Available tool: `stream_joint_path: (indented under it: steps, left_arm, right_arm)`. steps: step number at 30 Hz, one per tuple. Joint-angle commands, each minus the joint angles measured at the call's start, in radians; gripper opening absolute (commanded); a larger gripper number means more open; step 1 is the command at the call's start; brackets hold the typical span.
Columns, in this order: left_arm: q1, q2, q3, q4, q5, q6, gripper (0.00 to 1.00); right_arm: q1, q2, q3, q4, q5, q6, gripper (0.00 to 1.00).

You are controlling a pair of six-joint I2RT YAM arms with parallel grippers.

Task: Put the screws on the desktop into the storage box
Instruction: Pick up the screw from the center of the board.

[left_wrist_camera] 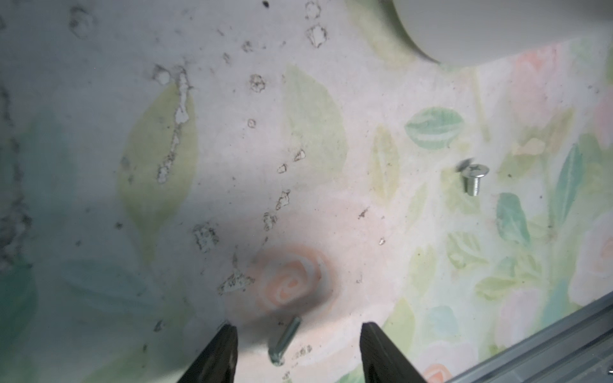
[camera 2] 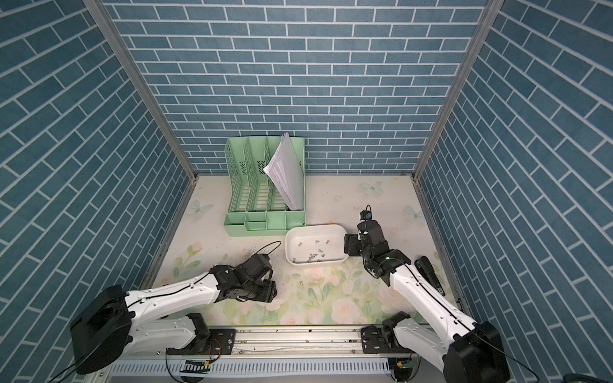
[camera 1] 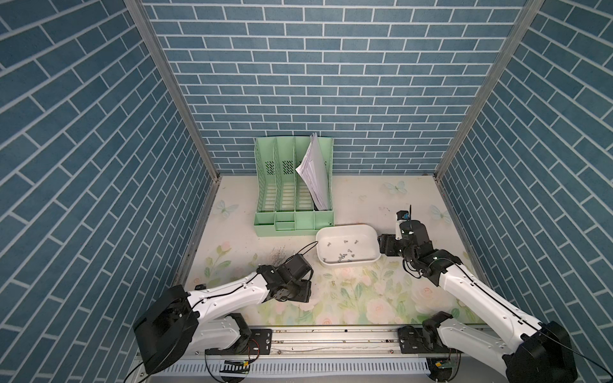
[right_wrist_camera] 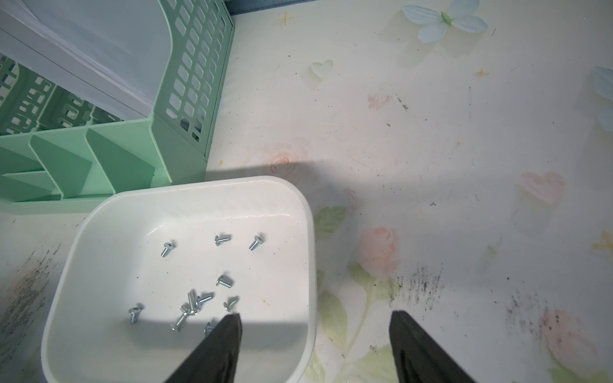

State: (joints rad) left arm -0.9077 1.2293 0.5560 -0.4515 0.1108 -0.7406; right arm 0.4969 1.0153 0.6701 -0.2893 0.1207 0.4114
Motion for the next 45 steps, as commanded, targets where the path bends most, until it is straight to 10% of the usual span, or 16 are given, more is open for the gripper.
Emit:
stream_joint_path:
  steps: [1, 35, 45]
  left_arm:
    - [-0.014, 0.023, 0.008, 0.006, -0.021, 0.010, 0.59]
    - [-0.058, 0.097, 0.021, -0.079, -0.069, 0.042, 0.25]
    - [-0.078, 0.141, 0.051, -0.112, -0.098, 0.046, 0.19]
  right_arm:
    - [-0.001, -0.020, -0.003, -0.044, 0.023, -0.016, 0.75]
    - [-0.001, -0.094, -0.019, -0.098, 0.039, -0.022, 0.76]
    - [-0.001, -0.163, 0.000, -0.178, -0.246, -0.067, 0.84]
